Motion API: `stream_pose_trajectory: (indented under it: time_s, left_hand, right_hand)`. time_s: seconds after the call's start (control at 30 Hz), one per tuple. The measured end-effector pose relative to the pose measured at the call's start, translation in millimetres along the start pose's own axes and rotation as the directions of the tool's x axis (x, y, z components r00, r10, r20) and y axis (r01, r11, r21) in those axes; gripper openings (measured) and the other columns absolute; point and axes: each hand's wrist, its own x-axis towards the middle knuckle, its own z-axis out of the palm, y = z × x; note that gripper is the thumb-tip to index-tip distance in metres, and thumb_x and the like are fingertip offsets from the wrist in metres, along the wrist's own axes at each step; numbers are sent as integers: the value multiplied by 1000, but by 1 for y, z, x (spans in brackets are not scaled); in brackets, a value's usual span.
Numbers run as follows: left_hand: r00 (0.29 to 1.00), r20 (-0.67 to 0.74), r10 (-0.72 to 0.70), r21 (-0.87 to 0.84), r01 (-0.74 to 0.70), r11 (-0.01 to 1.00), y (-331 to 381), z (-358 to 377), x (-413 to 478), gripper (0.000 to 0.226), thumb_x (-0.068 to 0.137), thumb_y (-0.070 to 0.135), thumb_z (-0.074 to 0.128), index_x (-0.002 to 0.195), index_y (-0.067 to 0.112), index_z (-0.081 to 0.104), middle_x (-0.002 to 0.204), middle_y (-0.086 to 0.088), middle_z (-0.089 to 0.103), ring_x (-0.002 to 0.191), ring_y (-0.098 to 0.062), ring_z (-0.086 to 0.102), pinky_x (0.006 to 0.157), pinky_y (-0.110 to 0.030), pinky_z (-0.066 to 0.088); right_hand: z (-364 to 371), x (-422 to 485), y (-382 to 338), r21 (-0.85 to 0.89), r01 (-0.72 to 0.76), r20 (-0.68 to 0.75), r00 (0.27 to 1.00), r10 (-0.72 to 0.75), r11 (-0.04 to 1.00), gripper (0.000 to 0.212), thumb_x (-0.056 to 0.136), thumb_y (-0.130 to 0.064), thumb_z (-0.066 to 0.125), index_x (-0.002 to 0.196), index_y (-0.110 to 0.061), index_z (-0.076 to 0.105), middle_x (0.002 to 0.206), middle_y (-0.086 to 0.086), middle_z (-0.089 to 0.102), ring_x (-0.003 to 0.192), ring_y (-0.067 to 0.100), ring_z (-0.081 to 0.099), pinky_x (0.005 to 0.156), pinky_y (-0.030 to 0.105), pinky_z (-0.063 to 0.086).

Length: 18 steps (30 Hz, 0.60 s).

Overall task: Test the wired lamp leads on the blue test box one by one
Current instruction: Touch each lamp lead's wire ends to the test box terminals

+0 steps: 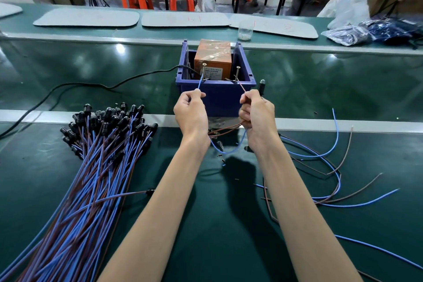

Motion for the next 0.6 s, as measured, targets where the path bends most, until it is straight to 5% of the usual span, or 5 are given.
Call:
stream_pose_trajectory:
  time_s: [0.6]
  left_hand:
    - [999,41,3,0,-3,1000,3,-5,-8,24,94,17,51,71,16,58,49,8,30,43,-8,24,41,-18,23]
  right_hand:
    - [-2,-4,2,-23,26,58,998,-25,999,25,83,-13,47,58,-18,46,44,-11,23,40,8,18,36,18,18]
